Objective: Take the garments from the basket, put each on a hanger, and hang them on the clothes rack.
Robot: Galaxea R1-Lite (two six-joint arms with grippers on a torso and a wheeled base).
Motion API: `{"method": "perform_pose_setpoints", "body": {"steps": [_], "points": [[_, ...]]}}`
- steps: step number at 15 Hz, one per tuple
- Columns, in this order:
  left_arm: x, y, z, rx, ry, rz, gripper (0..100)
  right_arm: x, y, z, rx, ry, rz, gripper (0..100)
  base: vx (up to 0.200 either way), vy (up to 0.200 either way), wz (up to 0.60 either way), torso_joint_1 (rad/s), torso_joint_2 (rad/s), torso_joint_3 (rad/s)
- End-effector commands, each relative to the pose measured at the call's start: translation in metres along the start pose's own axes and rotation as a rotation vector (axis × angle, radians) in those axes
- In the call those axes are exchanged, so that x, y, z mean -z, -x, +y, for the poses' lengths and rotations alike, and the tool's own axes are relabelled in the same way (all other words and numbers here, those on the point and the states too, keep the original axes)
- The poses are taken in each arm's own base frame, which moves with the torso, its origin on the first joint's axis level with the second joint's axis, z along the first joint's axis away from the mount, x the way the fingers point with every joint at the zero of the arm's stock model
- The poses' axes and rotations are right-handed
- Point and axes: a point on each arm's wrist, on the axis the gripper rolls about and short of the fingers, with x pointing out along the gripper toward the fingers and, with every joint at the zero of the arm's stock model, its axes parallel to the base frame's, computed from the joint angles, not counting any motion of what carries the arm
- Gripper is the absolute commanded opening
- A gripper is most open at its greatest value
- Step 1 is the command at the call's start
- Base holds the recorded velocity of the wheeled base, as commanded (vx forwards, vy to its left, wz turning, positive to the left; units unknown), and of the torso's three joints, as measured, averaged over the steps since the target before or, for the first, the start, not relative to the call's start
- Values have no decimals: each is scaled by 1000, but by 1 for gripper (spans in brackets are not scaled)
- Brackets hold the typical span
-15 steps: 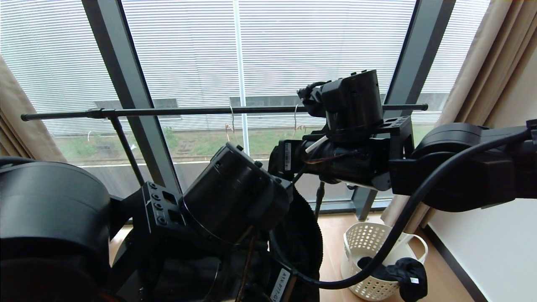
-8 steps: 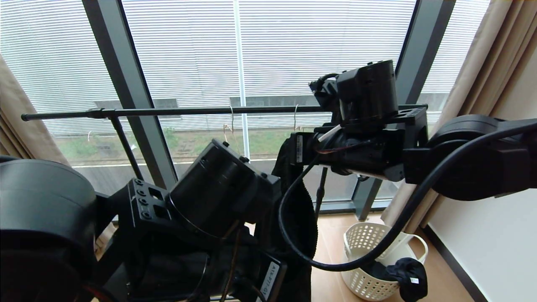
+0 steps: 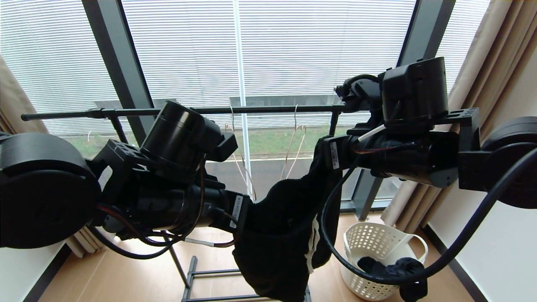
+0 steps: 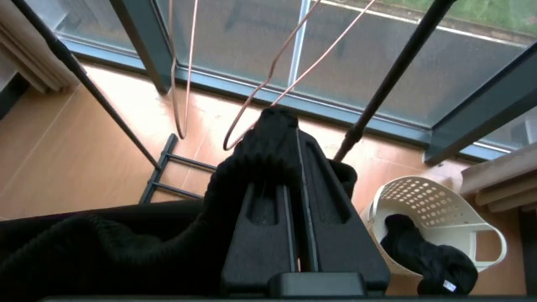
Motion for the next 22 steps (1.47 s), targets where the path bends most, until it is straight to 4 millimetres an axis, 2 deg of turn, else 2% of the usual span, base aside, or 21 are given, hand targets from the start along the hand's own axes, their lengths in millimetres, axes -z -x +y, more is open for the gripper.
{"method": "perform_pose_setpoints", "body": {"steps": [1,2,3,9,13,16,20,22], "points": [[1,-10,1,-9,-5,23,0,-2,3,-1,1,2,-8,0,0,0,0,0,0,0],[2,-10,1,-9,-10,26,0,-2,4,-2,2,0,-10,0,0,0,0,0,0,0],[2,-9,0,-6,-15,25,100,-3,4,-4,7,-4,-14,0,0,0,0,0,0,0],[7,-4,-6,12,-39,28,100,-8,1,-17,43,-3,-24,0,0,0,0,0,0,0],[4,-12,6,-20,-9,18,100,-11,3,-30,76,7,-33,0,0,0,0,0,0,0],[-3,-42,27,-78,43,5,100,-6,8,-38,98,86,-14,0,0,0,0,0,0,0],[-18,-76,45,-176,84,-22,100,-3,8,-38,100,104,-5,0,0,0,0,0,0,0],[-28,-103,52,-226,101,-25,100,-3,8,-38,100,104,-5,0,0,0,0,0,0,0]]}}
